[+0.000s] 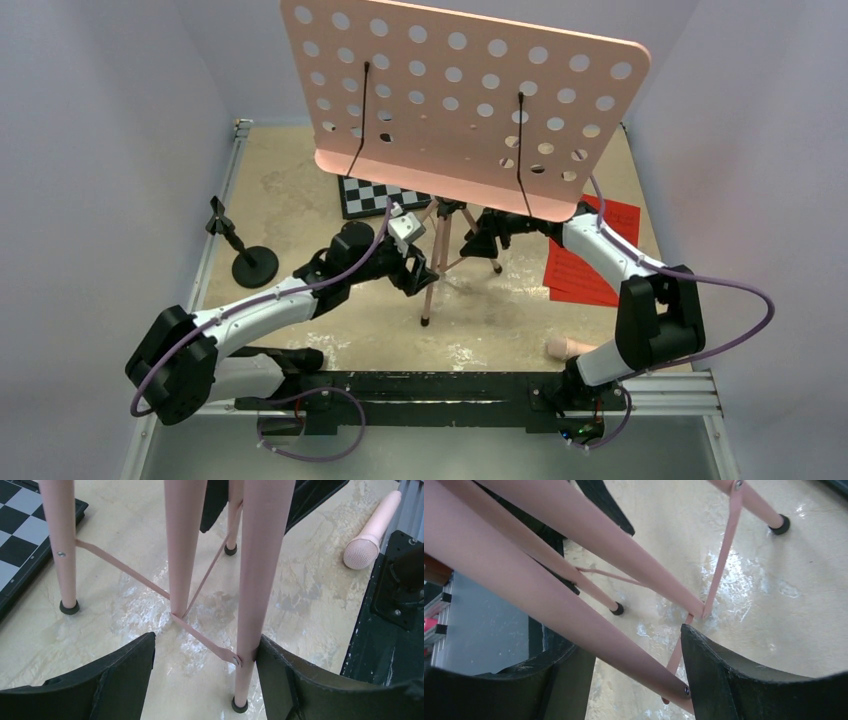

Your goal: Pack up the instrument practice props

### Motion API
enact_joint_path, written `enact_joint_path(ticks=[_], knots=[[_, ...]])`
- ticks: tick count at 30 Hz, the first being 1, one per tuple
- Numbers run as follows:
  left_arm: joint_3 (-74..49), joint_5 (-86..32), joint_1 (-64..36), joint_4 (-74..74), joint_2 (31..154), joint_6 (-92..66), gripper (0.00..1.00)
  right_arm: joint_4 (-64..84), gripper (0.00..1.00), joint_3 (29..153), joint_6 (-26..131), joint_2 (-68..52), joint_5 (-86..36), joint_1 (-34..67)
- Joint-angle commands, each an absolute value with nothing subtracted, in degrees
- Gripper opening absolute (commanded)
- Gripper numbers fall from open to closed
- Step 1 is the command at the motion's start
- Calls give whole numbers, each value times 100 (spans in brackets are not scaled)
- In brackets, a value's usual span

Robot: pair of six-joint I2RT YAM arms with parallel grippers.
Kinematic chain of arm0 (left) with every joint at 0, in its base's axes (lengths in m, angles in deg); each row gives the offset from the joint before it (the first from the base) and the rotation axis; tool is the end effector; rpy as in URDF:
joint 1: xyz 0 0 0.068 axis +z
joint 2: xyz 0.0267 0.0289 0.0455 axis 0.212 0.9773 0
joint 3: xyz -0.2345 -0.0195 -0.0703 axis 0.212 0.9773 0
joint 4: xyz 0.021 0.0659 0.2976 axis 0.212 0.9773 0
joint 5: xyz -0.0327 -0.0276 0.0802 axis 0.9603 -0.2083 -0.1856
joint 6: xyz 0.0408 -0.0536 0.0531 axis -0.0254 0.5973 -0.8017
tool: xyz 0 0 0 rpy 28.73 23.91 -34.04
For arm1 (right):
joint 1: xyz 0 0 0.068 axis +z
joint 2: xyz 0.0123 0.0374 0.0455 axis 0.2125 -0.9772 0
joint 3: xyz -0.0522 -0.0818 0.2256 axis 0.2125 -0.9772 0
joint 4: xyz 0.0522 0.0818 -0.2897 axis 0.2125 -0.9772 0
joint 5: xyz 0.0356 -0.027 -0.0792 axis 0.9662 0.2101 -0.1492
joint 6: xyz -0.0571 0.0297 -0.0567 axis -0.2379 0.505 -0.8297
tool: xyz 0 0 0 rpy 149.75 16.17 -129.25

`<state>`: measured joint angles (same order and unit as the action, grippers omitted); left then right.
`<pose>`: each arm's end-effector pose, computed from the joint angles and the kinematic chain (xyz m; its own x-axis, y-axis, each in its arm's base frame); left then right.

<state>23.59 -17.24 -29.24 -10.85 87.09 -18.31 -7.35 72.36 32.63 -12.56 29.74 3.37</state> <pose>0.2475 -0.2500 0.1724 -0.3539 0.1740 -0.9190 0.8136 0.5419 -0.2107 0.3309 0.1624 0.1837 -0.5183 -0.2505 -0.8177 -0.8526 0.2258 0.4713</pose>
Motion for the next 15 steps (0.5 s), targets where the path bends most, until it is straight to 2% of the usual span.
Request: enact_joint_path(ticks=[1, 15], knots=[[2248, -2169, -2522, -1059, 8427, -2565, 76, -1249, 64, 6969, 3398, -1257, 3382, 671], [2294, -1461, -1814, -881, 8228, -4406, 74, -1239, 64, 7122, 3438, -1447, 3454, 872]])
